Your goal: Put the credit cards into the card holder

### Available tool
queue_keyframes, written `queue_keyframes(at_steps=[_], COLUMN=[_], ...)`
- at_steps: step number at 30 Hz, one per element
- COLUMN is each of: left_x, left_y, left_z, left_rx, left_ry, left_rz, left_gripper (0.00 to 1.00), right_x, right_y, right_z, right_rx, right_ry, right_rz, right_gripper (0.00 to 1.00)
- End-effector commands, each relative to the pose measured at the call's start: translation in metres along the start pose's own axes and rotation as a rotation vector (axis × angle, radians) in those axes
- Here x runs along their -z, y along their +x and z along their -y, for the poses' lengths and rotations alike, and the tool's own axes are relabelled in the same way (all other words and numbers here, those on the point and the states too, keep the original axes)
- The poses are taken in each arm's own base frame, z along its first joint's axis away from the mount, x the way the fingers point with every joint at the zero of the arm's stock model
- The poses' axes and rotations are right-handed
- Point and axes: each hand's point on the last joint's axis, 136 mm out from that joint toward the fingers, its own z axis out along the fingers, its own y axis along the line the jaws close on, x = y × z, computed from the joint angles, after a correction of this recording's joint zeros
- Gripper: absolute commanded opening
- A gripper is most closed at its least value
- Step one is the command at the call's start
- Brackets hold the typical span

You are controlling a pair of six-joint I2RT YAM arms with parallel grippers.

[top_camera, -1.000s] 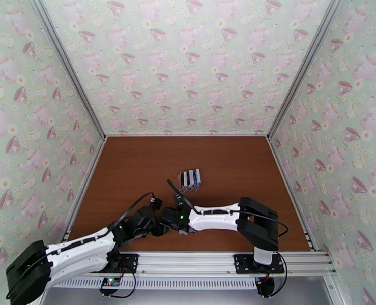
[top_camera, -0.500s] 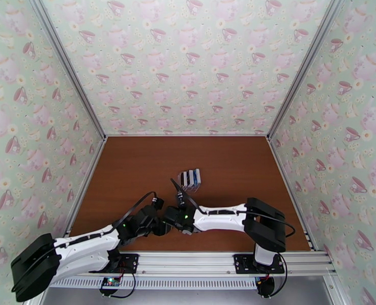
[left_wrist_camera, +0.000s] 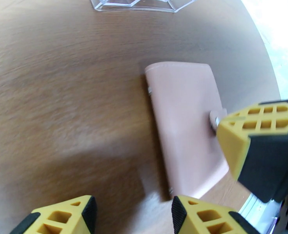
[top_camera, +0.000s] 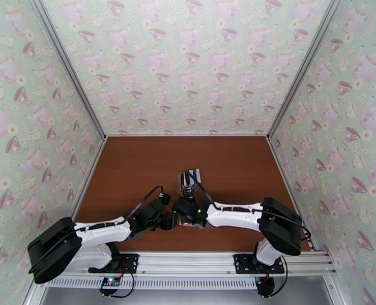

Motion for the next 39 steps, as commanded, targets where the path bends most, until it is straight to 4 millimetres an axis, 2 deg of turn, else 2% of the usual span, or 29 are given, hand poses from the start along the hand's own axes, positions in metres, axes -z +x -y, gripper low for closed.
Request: queue_keyframes(at_steps=[1,9,13,28,39], left_x=[-0.007,-0.016,-0.017,-0.041,-0.047], left_y=[-0.014,-0.019,-0.017,0.011,0.029], left_z=[0.012,0.006,-0.003,-0.025,-0.041], left_rx=[-0.010,-0.025,-0.023,0.009,0.039], left_ry=[0.029,-0.018,-0.068,-0.146,-0.209], left_rz=[0.018,0.013,-0.002,-0.112,-0.162], left_gripper=[0.57,0.52,0.43,0.35,0.31], right_x=[0.006,0.004,0.002,0.005,0.013], right_y=[-0.006,-0.012,-0.014,-0.021,-0.024], right_z=[-0.012,-0.020,-0.019,0.000,0.015], right_rx=[-0.011,-0.030,-0.046,-0.190,-0.260], right_ry=[-0.079,-0.136,-0.151,-0.268,-0.311], right_rz=[0.009,0.009,0.006,0.020,0.043], right_gripper=[0.02,0.03,0.03,0.03,0.03])
